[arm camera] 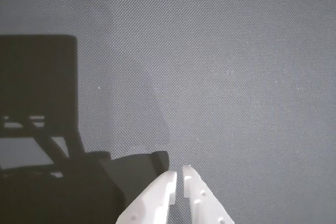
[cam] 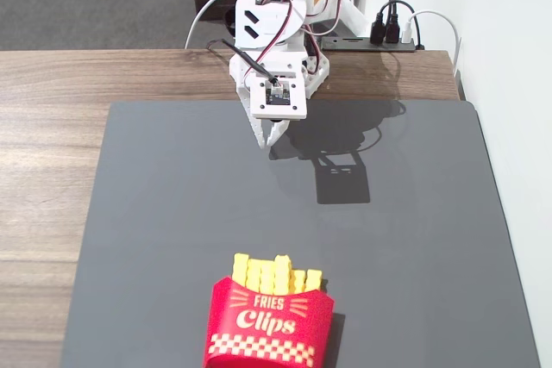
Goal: Grab a fry
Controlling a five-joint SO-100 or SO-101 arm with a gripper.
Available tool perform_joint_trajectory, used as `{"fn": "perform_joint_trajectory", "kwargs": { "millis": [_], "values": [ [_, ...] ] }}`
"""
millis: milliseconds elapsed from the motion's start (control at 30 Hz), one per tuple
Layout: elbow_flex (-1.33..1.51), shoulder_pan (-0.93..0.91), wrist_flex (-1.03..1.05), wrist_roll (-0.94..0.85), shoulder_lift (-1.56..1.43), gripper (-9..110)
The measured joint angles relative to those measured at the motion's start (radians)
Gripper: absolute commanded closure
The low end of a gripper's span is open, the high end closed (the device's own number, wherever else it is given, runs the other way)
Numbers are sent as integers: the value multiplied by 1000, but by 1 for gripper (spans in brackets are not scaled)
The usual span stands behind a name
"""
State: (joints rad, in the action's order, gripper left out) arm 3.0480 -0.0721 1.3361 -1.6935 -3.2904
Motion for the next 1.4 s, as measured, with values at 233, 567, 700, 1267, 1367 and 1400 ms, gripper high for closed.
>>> {"fn": "perform_joint_trajectory", "kwargs": {
  "millis": [233, 567, 700, 1267, 1367, 1400],
  "values": [
    [15, 44, 3, 75, -2, 101],
    [17, 57, 3, 84, -2, 101],
    [15, 63, 3, 84, 17, 101],
    [-434, 25, -23, 149, 540, 101],
    [-549, 5, -46, 149, 649, 101],
    [-589, -9, -52, 149, 683, 101]
  ]
}}
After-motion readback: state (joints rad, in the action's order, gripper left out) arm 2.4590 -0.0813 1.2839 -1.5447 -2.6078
